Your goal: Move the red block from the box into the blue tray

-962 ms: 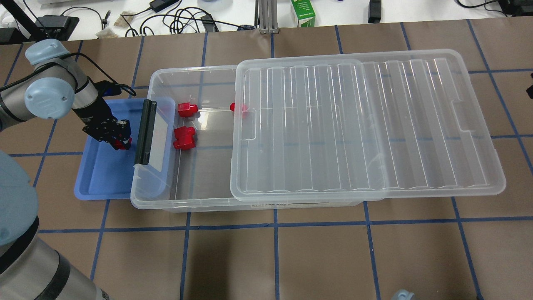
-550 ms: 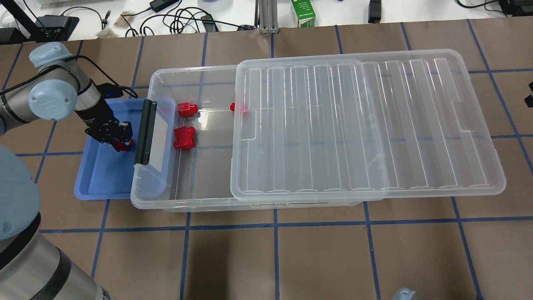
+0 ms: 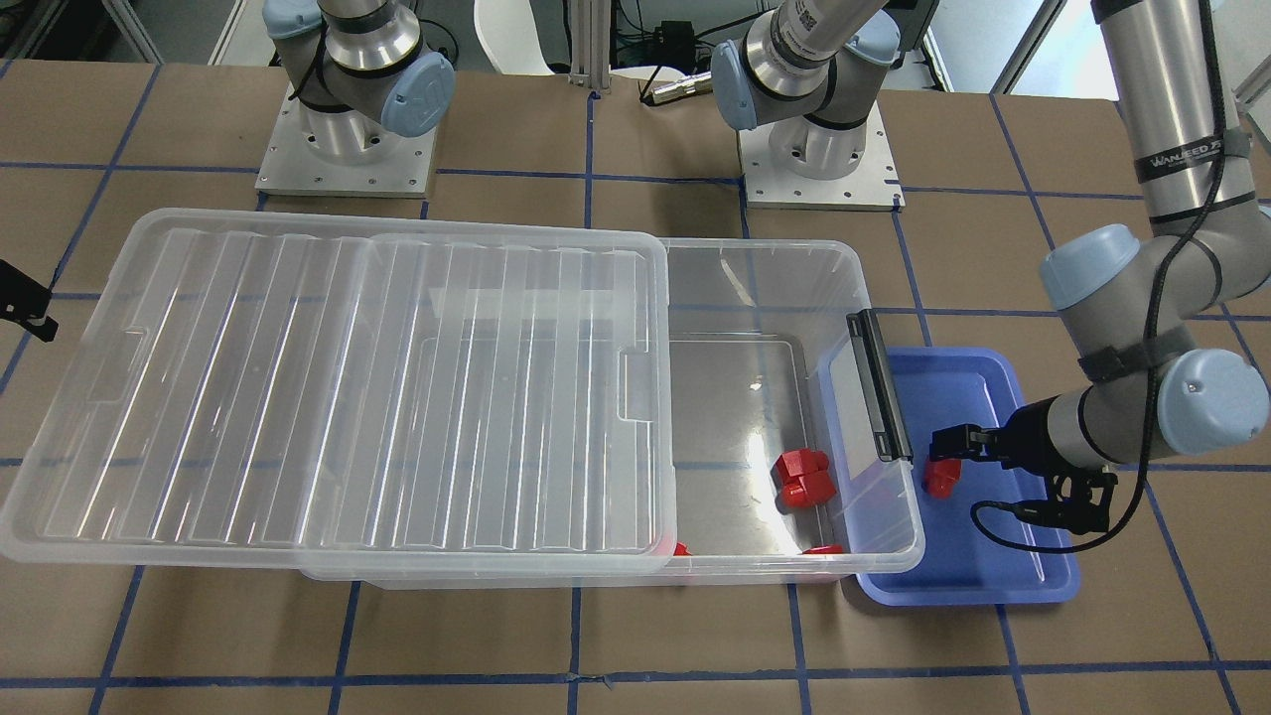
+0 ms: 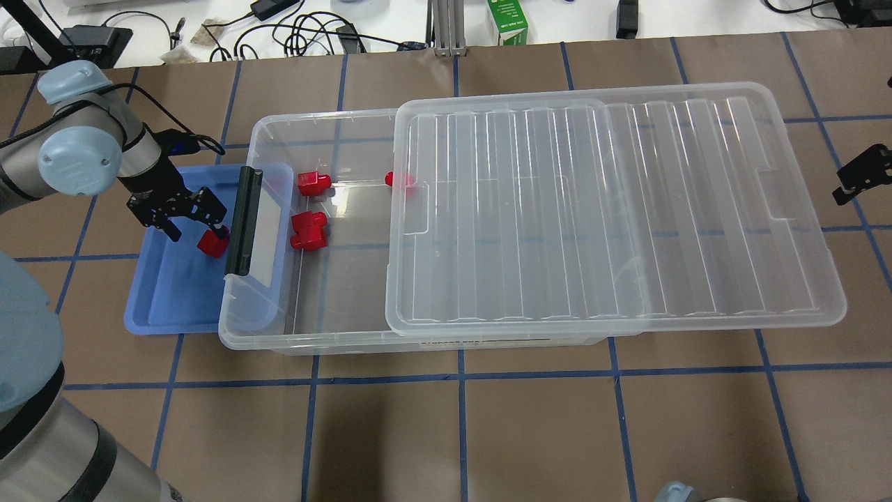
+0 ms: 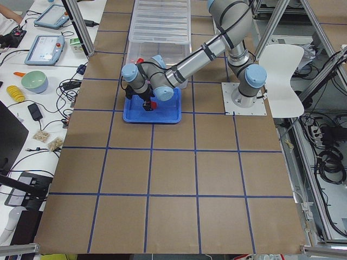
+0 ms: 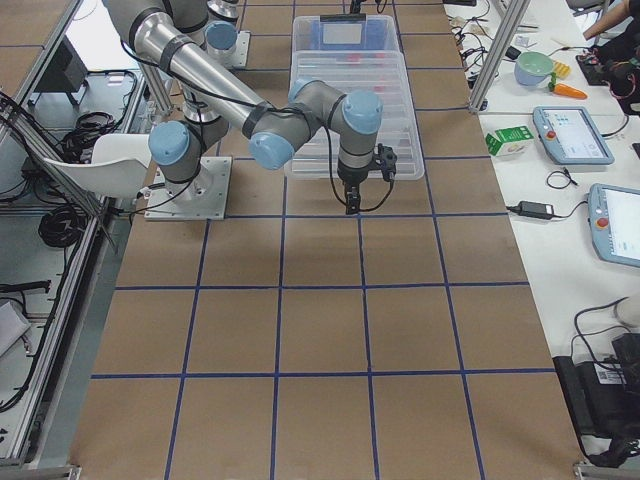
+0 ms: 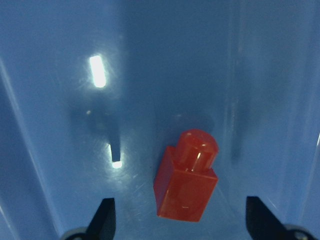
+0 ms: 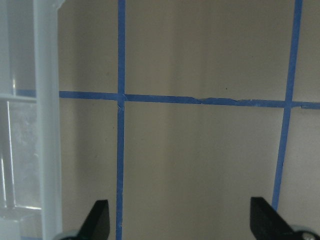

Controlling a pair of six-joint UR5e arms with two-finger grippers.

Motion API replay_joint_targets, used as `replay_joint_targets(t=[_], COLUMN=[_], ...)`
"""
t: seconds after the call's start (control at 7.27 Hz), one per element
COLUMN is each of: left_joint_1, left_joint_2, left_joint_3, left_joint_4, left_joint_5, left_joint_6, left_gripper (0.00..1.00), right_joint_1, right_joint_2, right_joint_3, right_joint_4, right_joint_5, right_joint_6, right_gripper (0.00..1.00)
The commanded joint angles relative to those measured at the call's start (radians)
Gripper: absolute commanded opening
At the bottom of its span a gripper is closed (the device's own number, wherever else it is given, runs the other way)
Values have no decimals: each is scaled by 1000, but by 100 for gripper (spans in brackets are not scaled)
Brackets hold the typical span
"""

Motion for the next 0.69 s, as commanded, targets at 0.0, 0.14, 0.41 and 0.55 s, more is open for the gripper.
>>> replay_joint_targets(t=[0.0,0.14,0.41,0.55], left_joint_1=[-6,-13,-14,-17], left_joint_2=[94,134,215,262], left_joint_3=[30,65,110,130], left_joint_4=[-28,-79,-195,-256], left_joint_5=[0,-3,3,-3], left_joint_6=[-3,-4,-7,-7], left_gripper=[100,100,100,100], right_joint_1=[13,22,50,81], right_joint_2=[0,0,0,0], right_joint_3=[34,43,45,45], right_joint_4=[-34,-45,-45,-45], right_joint_5=[5,5,5,4], right_joint_6=[16,36,60,89], right_gripper=[100,100,100,100])
